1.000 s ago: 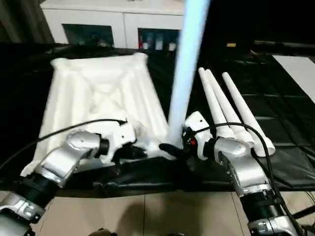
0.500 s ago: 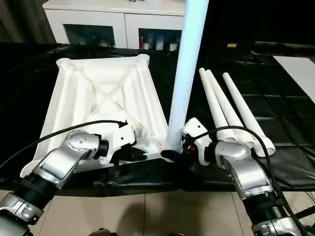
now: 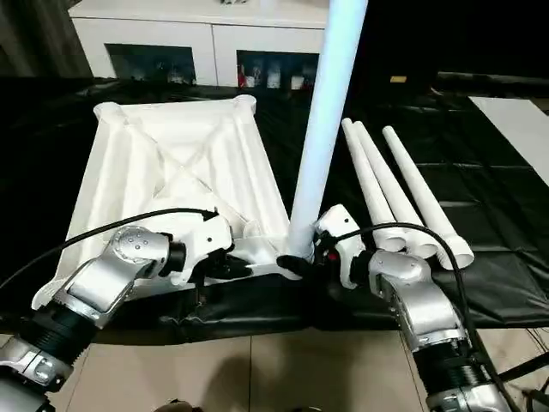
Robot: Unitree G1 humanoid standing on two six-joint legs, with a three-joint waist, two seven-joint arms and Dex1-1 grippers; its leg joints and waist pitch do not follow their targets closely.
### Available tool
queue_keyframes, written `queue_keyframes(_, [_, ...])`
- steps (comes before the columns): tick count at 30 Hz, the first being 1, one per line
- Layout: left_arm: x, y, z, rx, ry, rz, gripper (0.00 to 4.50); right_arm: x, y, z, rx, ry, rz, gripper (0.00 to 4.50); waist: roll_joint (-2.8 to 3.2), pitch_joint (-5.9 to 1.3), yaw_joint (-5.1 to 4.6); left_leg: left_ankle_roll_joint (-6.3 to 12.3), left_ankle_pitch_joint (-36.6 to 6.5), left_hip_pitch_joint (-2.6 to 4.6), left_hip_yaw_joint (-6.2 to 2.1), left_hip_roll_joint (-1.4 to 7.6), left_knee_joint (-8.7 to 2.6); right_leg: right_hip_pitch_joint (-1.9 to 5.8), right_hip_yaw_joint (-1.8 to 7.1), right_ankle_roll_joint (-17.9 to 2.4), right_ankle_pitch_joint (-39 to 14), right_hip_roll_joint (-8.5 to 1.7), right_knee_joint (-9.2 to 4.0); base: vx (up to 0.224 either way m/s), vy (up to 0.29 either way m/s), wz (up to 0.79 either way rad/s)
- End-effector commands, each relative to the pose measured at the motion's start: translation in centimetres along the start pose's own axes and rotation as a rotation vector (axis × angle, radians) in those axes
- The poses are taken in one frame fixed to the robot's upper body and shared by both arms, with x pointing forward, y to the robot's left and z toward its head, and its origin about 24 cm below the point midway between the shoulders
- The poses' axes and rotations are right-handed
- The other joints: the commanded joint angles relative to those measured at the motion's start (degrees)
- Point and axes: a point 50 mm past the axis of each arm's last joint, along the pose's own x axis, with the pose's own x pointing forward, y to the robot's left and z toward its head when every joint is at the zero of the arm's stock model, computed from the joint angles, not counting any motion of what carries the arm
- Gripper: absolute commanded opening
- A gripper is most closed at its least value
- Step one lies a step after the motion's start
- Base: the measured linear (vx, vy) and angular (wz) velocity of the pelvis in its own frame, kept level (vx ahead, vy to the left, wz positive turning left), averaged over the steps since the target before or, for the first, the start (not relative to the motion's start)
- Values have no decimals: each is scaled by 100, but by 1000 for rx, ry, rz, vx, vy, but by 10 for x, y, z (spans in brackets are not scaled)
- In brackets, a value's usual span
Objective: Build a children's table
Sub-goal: Rotate leg to tighten
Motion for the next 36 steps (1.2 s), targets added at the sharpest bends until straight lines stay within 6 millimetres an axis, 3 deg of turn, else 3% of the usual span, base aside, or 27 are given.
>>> queue_keyframes(1, [5, -1, 14, 28, -49, -6, 0, 3, -2, 6, 39, -60, -24, 274, -32, -404, -19, 120, -1456, 95, -125, 305, -437, 274, 280, -1052, -1974, -361, -393, 0, 0, 0])
queue_keyframes(4, [11, 4, 16, -5, -55, 58, 0, 11, -3, 5, 66, -75, -94, 274, -21, -398, -86, 107, -1488, 81, -121, 291, -432, 267, 280, -1067, -1964, -352, -401, 0, 0, 0])
queue_keyframes(5, [19, 11, 18, -54, -54, 158, 0, 23, -6, 3, 88, -59, -221, 274, -1, -402, -103, 44, -1504, 79, -134, 293, -431, 269, 274, -1071, -2000, -355, -390, 0, 0, 0])
queue_keyframes(6, [28, 18, 21, -126, -56, 269, 0, 37, -11, 0, 123, -34, -376, 274, -15, -383, -186, -43, -1592, 70, -132, 260, -433, 246, 257, -1075, -2160, -339, -410, 0, 0, 0])
queue_keyframes(7, [32, 19, 22, -157, -56, 308, 0, 43, -11, -1, 134, -21, -437, 274, 7, -391, -199, -118, -1676, 89, -154, 266, -432, 239, 251, -1062, -2296, -357, -411, 0, 0, 0])
queue_keyframes(8, [37, 21, 24, -197, -58, 354, 0, 49, -12, -2, 140, -5, -513, 274, -22, -407, -237, -166, -1698, 83, -168, 247, -421, 270, 232, -985, -2448, -376, -432, 0, 0, 0])
queue_keyframes(11, [45, 21, 29, -220, -59, 389, 0, 62, -9, 1, 170, -10, -584, 273, -31, -402, -245, 2, -1749, 111, -144, 220, -397, 240, 234, -867, -2582, -372, -516, 0, 0, 0])
queue_keyframes(12, [46, 21, 30, -219, -60, 393, 0, 65, -8, 2, 177, -14, -587, 273, -28, -413, -235, 37, -1688, 96, -147, 222, -404, 261, 234, -853, -2528, -368, -505, 0, 0, 0])
queue_keyframes(13, [51, 22, 37, -214, -67, 414, 0, 79, 0, 8, 218, -37, -598, 273, -26, -419, -231, 92, -1553, 77, -135, 230, -408, 256, 246, -858, -2348, -360, -486, 0, 0, 0])
queue_keyframes(14, [53, 22, 40, -206, -74, 420, 0, 87, 6, 11, 214, -45, -584, 273, -57, -413, -250, 99, -1533, 65, -137, 236, -416, 252, 246, -867, -2311, -357, -480, 0, 0, 0])
queue_keyframes(16, [50, 24, 42, -182, -81, 423, 0, 95, 14, 17, 192, -67, -551, 273, -21, -421, -232, 104, -1476, 73, -142, 244, -417, 265, 238, -901, -2144, -354, -459, 0, 0, 0])
queue_keyframes(19, [45, 25, 40, -157, -75, 428, 0, 95, 15, 22, 204, -110, -521, 273, -46, -425, -227, 148, -1460, 72, -135, 254, -426, 277, 245, -975, -1891, -348, -419, 0, 0, 0])
queue_keyframes(20, [44, 27, 38, -154, -70, 434, 0, 95, 15, 24, 218, -130, -517, 329, -35, -426, -232, 169, -1418, 51, -138, 253, -430, 295, 250, -996, -1825, -350, -399, 0, 0, 0])
queue_keyframes(22, [41, 28, 36, -142, -65, 439, 0, 92, 12, 27, 213, -150, -508, 346, -38, -423, -229, 194, -1451, 73, -126, 250, -424, 282, 253, -1008, -1839, -348, -413, 0, 0, 0])
queue_keyframes(25, [37, 30, 34, -116, -60, 444, 0, 87, 8, 30, 199, -175, -511, 375, -28, -426, -235, 213, -1356, 35, -139, 256, -433, 311, 252, -1003, -1812, -359, -401, 0, 0, 0])
queue_keyframes(26, [34, 31, 33, -104, -55, 448, 0, 81, 4, 32, 180, -189, -513, 385, 8, -430, -223, 201, -1343, 72, -136, 262, -425, 289, 257, -1049, -1739, -358, -393, 0, 0, 0])
queue_keyframes(27, [31, 32, 31, -97, -52, 452, 0, 75, 2, 34, 153, -195, -487, 385, -4, -441, -210, 224, -1267, 76, -125, 267, -420, 296, 262, -1076, -1527, -337, -378, 0, 0, 0])
queue_keyframes(28, [30, 33, 30, -93, -51, 454, 0, 71, 2, 35, 133, -198, -466, 400, 20, -443, -195, 237, -1231, 84, -125, 269, -417, 293, 265, -1110, -1406, -335, -357, 0, 0, 0])
queue_keyframes(30, [27, 33, 29, -73, -57, 431, 0, 62, 0, 33, 69, -172, -420, 419, -5, -452, -199, 309, -1091, 36, -132, 265, -414, 342, 256, -1140, -1197, -338, -325, 0, 0, 0])
queue_keyframes(33, [24, 32, 26, -62, -55, 401, 0, 49, -2, 27, -2, -132, -351, 436, 5, -449, -171, 377, -1089, 69, -113, 267, -394, 322, 267, -1199, -1109, -334, -334, 0, 0, 0])
queue_keyframes(36, [22, 31, 24, -62, -51, 378, 0, 42, -3, 24, -30, -107, -305, 444, 4, -455, -155, 427, -992, 57, -115, 279, -386, 331, 269, -1315, -985, -342, -305, 0, 0, 0])
